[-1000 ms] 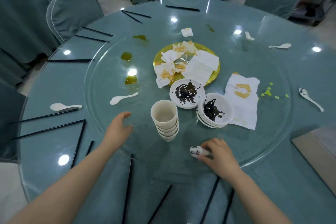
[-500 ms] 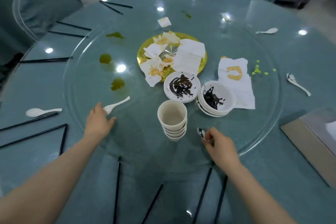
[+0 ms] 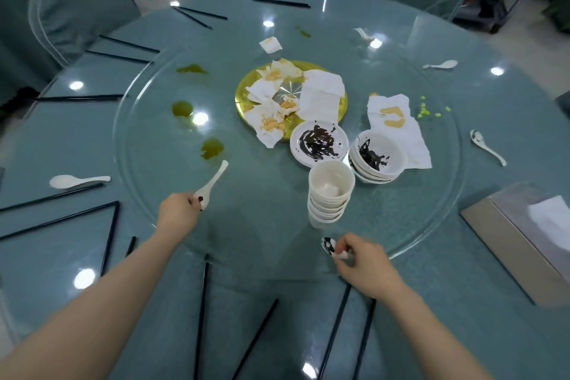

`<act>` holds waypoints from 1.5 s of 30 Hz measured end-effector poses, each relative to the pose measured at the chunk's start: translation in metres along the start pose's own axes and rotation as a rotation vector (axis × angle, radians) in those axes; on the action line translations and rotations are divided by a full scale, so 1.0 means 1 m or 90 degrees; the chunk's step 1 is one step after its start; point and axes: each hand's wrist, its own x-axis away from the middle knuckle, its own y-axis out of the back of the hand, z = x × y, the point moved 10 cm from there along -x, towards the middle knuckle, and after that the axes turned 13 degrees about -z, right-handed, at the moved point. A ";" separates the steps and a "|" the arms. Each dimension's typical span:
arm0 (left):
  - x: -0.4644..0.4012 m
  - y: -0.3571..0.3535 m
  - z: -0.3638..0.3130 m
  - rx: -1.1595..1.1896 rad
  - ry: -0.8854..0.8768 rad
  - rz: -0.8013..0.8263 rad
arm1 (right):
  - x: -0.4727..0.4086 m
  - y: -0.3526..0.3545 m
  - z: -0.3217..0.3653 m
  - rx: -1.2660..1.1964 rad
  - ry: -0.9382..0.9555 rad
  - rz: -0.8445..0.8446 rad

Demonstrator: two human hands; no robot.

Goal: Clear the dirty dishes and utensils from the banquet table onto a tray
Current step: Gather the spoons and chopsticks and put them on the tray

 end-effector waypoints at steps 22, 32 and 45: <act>0.151 0.121 0.025 0.162 -0.063 -0.018 | 0.059 -0.052 0.272 0.015 0.576 -0.022; 0.217 0.168 0.137 0.325 0.227 -0.122 | 0.116 -0.127 0.320 -0.080 0.669 0.191; 0.380 0.294 0.255 0.389 0.248 -0.363 | 0.209 -0.165 0.369 -0.106 0.591 0.232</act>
